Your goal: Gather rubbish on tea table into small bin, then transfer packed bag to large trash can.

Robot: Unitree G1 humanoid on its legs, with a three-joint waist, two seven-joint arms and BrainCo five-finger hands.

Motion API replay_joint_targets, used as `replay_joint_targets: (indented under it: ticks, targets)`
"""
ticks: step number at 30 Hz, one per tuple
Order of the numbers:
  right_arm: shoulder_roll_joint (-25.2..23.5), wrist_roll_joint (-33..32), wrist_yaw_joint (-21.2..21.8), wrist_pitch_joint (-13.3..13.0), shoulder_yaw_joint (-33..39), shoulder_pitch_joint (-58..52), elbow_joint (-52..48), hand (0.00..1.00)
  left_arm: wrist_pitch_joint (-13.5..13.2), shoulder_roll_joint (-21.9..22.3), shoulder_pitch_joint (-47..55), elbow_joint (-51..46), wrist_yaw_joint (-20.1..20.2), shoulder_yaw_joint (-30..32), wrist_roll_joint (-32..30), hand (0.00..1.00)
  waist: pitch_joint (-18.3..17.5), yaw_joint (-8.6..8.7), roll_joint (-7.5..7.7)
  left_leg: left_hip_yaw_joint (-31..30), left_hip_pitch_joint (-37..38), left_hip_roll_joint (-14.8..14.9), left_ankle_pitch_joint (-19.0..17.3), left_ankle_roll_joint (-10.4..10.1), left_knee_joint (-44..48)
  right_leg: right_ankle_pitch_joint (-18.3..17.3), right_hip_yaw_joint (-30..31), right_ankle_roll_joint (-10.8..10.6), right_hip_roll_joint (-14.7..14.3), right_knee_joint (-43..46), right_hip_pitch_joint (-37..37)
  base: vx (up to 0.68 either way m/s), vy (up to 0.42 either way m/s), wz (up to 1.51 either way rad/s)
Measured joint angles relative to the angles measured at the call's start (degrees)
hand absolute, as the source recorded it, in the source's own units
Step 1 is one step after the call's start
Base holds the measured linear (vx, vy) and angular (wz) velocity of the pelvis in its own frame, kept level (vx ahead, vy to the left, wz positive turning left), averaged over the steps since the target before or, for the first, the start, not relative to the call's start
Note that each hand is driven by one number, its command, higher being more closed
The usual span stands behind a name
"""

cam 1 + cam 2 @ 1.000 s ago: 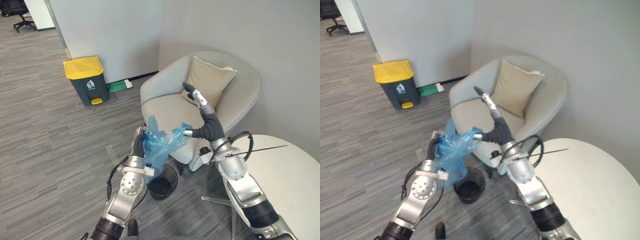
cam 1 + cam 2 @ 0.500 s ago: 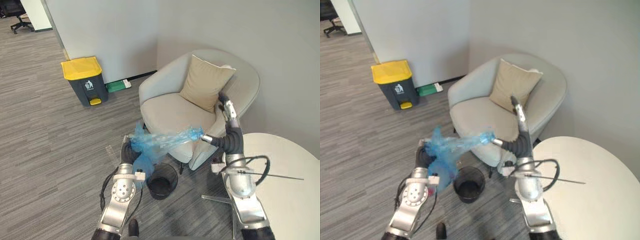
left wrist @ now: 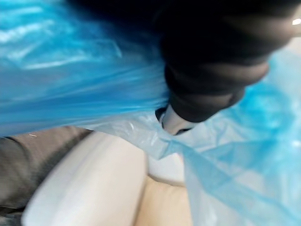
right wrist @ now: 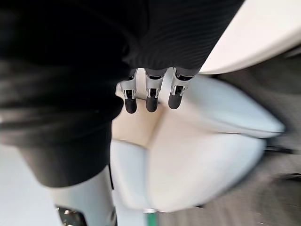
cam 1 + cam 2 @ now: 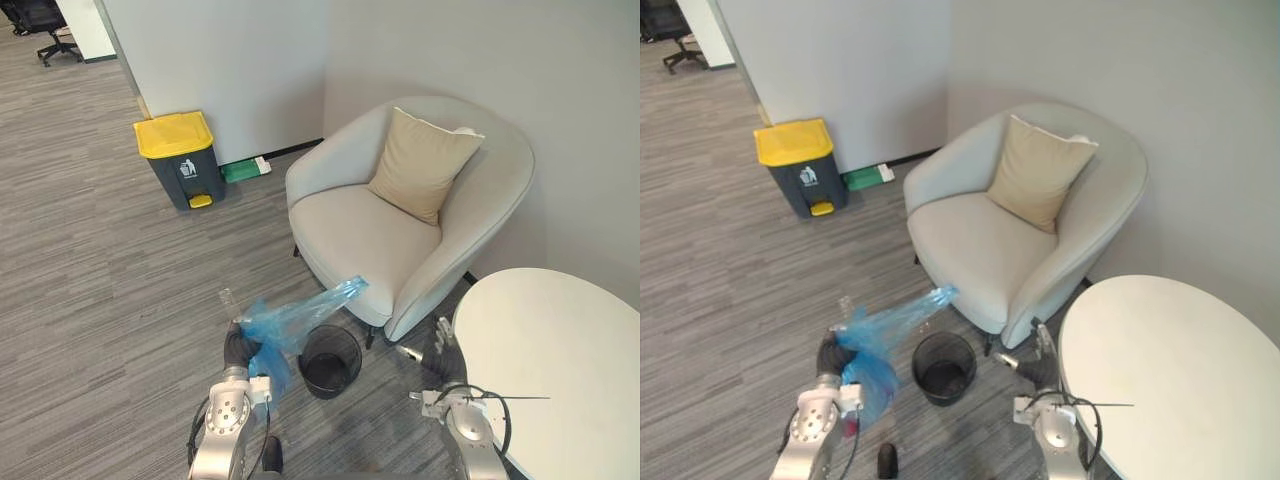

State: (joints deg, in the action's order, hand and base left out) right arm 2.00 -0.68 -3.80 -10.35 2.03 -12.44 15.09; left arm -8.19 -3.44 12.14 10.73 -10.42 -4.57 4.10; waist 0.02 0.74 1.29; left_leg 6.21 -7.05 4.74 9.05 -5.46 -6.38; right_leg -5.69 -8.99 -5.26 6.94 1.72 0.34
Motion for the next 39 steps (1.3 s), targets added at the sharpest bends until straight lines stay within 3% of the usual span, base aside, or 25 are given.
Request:
replay_joint_targets:
  ticks: [3, 7, 12, 22, 28, 30, 31, 32, 33, 34, 39]
  targets:
    - [-0.38, -4.17, 2.25, -0.08, -0.01, 0.11, 0.15, 0.00, 0.04, -0.05, -0.04, 2.93, 1.69, 1.42, 0.17, 1.00, 0.20, 0.01, 0.31, -0.66, 0.35, -0.18, 0.18, 0.15, 0.02, -0.13, -0.58, -0.26, 0.05, -0.06, 0.98, 0.08, -0.020, 0.11]
    - [-0.90, -4.16, 3.18, -0.49, -0.08, 1.60, 4.88, 0.00, -0.01, -0.29, -0.32, 6.35, 1.83, 1.99, 0.46, 1.00, 0.42, -0.06, 0.50, -0.66, 1.11, -0.19, 0.03, 0.13, 0.04, -0.51, -1.13, -0.12, 0.03, -0.25, 1.86, 0.05, -0.021, 0.01]
    - [-0.95, -3.75, 2.75, -0.32, 0.01, 2.98, 15.24, 0.00, 0.00, -0.19, -0.83, 12.89, 1.82, 2.63, 0.56, 1.00, 2.11, -0.17, 0.30, -0.99, 2.31, -0.21, -0.21, 0.03, 0.02, -0.65, -1.51, -0.04, -0.01, -0.68, 3.49, 0.00, -0.003, 0.02]
    - [-1.03, -3.91, 0.67, 0.40, 0.05, 2.83, 20.30, 0.00, 0.00, -0.20, 0.07, 16.55, 2.43, 3.48, 3.86, 1.00, 3.86, -0.33, 0.71, -2.46, 2.92, -0.46, -1.06, -0.45, 0.36, -2.54, -2.98, 0.00, 0.13, 0.22, 4.45, 0.01, -0.009, 0.08]
    - [0.78, -3.73, -1.20, 1.47, 1.09, 7.07, 22.49, 0.00, -0.04, 0.14, -1.04, 15.10, 3.02, 3.44, 4.32, 1.00, 7.31, -1.00, -0.06, -6.06, -5.00, -2.85, -1.05, 1.21, 5.57, -4.68, -9.77, -1.00, 2.33, 4.81, 1.49, 0.02, 0.010, 0.57]
    - [0.65, -3.58, -1.75, 1.49, 2.23, 8.34, 22.40, 0.00, -0.03, 0.31, -0.31, 14.02, 3.01, 3.24, 4.80, 1.00, 7.32, -0.89, 0.00, -2.28, -4.78, -3.38, -1.29, 4.58, 5.03, -5.03, -11.80, -0.86, 4.27, 6.30, 1.74, 0.01, 0.080, 0.45]
    - [0.39, -2.62, -2.04, 1.63, 2.72, 9.38, 22.19, 0.00, -0.05, 0.43, -0.28, 12.90, 2.98, 3.23, 5.05, 1.00, 7.27, -0.92, 0.39, 6.37, -4.96, -2.08, -4.09, 7.07, 6.02, -5.01, -12.78, -0.97, 5.35, 6.66, 1.86, 0.05, 0.100, 0.40]
    - [0.46, -1.60, -2.27, 1.87, 2.96, 10.08, 22.09, 0.00, -0.08, 0.70, -0.72, 12.54, 2.97, 3.07, 5.06, 1.00, 7.21, -0.69, 0.25, 13.76, -4.74, -0.78, -3.69, 7.46, 6.94, -5.01, -13.92, -0.97, 6.26, 8.02, 1.81, 0.05, 0.071, 0.43]
    - [0.54, -1.55, -2.36, 1.94, 3.00, 10.19, 22.10, 0.00, -0.09, 0.80, -0.93, 12.54, 2.98, 2.97, 5.06, 1.00, 7.17, -0.59, 0.16, 14.71, -4.64, -0.73, -3.43, 7.10, 6.99, -5.01, -14.29, -0.97, 6.53, 8.59, 1.79, 0.11, 0.093, 0.41]
    - [0.70, -1.51, -2.67, 2.09, 3.51, 10.44, 22.09, 0.00, -0.19, 0.72, -1.23, 12.55, 2.93, 2.87, 5.16, 1.00, 7.15, -0.60, 0.35, 14.59, -4.32, -1.38, -2.29, 5.73, 7.01, -4.96, -15.04, -1.03, 7.33, 10.18, 1.57, 0.09, 0.126, 0.33]
    - [-0.32, -1.54, -3.22, 2.56, 4.11, 11.39, 22.70, 0.00, -0.38, -1.45, -2.64, 13.61, 3.02, 0.27, 6.16, 1.00, 6.49, -0.26, 1.22, 11.95, -3.07, -4.24, -1.38, 5.92, 4.27, -2.82, -17.49, -3.70, 8.47, 7.89, 3.86, 0.05, 0.108, 0.27]
